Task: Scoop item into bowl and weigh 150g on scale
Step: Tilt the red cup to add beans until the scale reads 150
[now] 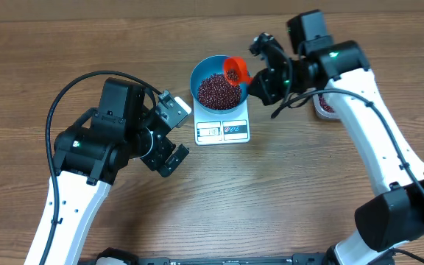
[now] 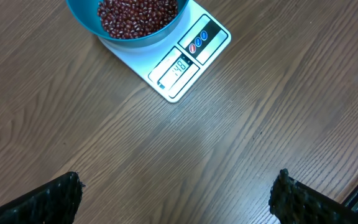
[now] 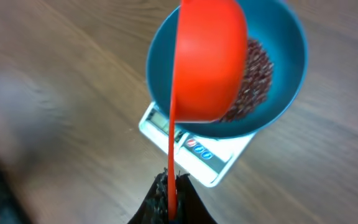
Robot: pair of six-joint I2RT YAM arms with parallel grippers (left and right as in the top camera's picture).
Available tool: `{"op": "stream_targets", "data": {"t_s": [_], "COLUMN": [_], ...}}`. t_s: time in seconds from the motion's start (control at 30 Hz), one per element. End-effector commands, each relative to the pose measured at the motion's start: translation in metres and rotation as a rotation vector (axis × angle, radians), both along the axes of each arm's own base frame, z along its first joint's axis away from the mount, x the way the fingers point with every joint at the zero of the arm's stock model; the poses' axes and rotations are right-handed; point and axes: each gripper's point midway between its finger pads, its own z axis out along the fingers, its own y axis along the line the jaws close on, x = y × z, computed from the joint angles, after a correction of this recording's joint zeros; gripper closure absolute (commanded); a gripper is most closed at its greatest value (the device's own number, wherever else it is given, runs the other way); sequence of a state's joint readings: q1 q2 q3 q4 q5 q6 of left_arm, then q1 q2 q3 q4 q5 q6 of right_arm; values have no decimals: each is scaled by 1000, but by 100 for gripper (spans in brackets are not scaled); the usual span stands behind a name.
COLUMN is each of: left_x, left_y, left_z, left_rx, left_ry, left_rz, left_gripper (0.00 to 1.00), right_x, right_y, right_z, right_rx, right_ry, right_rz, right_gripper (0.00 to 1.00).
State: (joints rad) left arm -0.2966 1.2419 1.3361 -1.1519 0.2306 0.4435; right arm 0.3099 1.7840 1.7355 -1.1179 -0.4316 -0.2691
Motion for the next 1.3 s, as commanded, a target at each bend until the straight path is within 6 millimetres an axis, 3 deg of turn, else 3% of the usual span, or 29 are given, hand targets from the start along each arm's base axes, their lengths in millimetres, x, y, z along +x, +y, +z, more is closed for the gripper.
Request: {"op": "stream_targets", "data": {"t_s": [0.0, 0.17, 0.3, 0.43, 0.57, 0.67, 0.8, 0.93, 1.07, 1.27], "left_x": [4, 4, 4, 4, 4, 4, 4, 4, 4, 4], "left_y": [-1, -1, -1, -1, -1, -1, -1, -1, -1, -1], "left_z": [8, 8, 8, 8, 8, 8, 8, 8, 8, 8], "left_rx": [-15, -15, -16, -16, -16, -16, -16, -15, -16, -16], "left_ry": [-19, -19, -19, -19, -19, -19, -19, -19, -19, -19], "left_rz": [7, 7, 8, 8, 8, 8, 8, 7, 8, 8], "left_gripper": [0, 0, 0, 0, 0, 0, 0, 0, 0, 0], "right_x": [16, 18, 11, 25, 15, 27, 18, 27, 21, 22], "right_y": [-5, -5, 6, -11, 6, -7, 8, -5, 5, 5], "right_z": [14, 12, 13, 12, 14, 14, 15, 14, 14, 15], "right_rx": [-124, -219, -148, -251, -168, -255, -175, -257, -199, -200], "right_ry": [-139, -201, -164, -226, -193, -248, -204, -251, -217, -223], "right_rz": [-50, -18, 2, -47, 0, -40, -23, -44, -34, -34], "right_gripper": [96, 96, 96, 96, 96, 96, 96, 96, 96, 96]}}
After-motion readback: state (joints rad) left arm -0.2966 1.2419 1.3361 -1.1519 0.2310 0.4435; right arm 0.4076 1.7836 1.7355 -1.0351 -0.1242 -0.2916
